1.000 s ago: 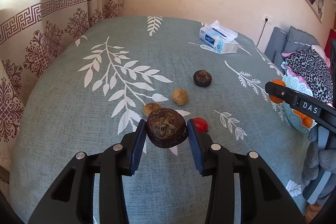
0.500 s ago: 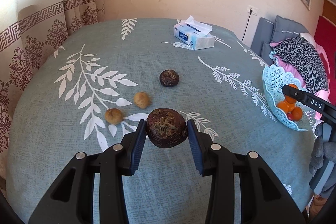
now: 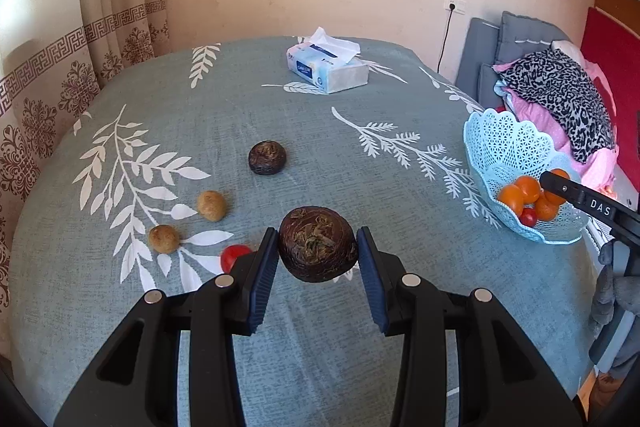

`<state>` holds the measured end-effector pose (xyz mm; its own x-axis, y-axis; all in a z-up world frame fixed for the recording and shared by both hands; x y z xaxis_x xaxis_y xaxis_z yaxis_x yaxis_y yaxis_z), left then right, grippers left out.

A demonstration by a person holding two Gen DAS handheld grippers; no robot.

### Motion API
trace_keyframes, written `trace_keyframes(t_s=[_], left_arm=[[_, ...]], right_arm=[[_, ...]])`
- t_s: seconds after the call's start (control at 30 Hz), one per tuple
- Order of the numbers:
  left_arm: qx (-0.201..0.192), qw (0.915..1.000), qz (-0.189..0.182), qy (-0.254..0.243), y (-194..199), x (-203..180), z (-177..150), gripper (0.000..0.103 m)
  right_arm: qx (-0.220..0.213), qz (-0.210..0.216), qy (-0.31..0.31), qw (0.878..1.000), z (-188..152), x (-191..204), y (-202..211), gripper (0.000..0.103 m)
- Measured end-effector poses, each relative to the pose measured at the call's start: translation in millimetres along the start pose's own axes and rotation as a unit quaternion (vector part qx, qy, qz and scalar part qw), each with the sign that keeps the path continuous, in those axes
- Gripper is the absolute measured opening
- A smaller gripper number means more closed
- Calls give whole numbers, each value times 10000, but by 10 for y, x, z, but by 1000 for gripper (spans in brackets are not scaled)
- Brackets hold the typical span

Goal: Organize fruits
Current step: 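Carry the mandarin into the blue basket and open the right tool while the left carries the dark fruit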

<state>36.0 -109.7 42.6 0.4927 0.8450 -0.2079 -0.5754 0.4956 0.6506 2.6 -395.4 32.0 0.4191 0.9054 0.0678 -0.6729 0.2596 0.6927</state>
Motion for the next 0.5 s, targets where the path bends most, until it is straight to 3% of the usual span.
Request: trace_keyframes(t_s=[0.13,0.2,0.5], left_arm=[[35,9999,-75,-143,-65,-157,46,40],[51,9997,-106,-210,-101,-236,75,40],[42,9975,-374,-606,-283,-691,257,40]], right_arm=[[67,7,-131,9999,-16,-94,-27,42],[34,38,-289,9996,-2,-160,-13,61],[-311,-112,-667,9972,104,-407,146,61]])
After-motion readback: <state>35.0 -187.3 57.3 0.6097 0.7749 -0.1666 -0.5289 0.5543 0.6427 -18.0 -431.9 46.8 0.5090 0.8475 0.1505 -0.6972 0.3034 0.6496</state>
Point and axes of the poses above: each gripper's, at about its wrist camera, not at the fingertips, and y roughly against the way its jaws point, x to its left, z to its top, the point moved 4 cm from there along -y, roughly the way its jaws point, and after that the axes turned 14 degrees about -z, right-handed, at the moved point
